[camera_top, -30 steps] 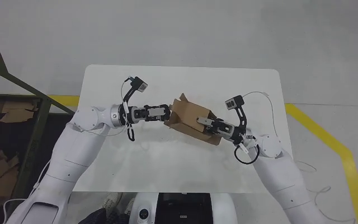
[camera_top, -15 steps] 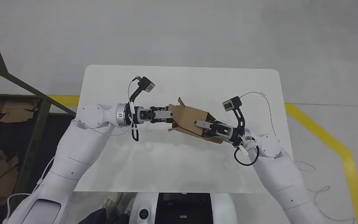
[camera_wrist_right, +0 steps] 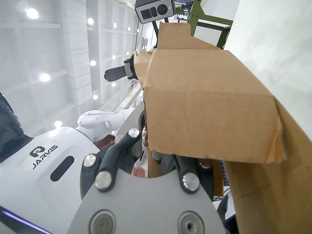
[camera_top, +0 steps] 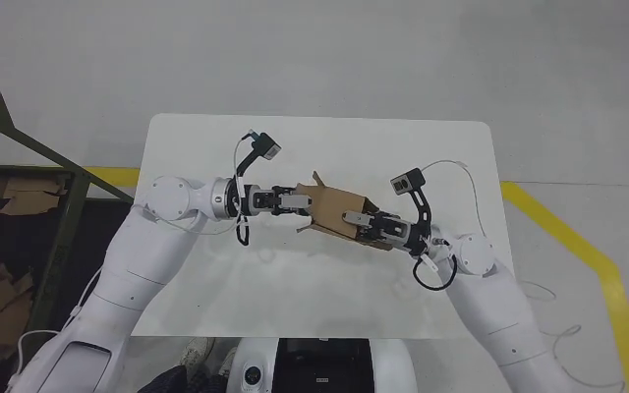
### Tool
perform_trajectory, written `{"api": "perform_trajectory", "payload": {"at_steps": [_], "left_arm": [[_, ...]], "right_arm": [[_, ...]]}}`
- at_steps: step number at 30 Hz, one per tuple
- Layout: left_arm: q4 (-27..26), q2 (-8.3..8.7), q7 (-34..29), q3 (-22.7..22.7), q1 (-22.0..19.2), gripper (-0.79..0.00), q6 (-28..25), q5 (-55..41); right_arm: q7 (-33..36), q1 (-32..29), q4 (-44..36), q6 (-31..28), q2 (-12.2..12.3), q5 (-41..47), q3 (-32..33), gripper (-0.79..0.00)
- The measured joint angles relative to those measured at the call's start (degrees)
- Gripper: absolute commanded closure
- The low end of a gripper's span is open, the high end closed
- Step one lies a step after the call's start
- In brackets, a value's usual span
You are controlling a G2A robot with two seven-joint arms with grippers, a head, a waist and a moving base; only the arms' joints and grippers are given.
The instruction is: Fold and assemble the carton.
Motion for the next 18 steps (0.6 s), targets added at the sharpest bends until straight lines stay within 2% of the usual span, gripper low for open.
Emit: {"api": "perform_trajectory", "payload": {"at_steps": [10, 18], "left_arm": [[0.4, -0.3, 0.0, 0.9, -0.8, -0.785, -0.1, 0.3], [0.2, -0.22, 0.3, 0.2, -0.4, -0.785, -0.4, 0.3]], "right_arm": [[-0.3, 2.7, 1.5, 1.4, -0.3, 0.5, -1.0, 0.0], [-0.8, 4.6, 4.9, 0.3, -0.7, 1.8, -1.3, 0.0]]}}
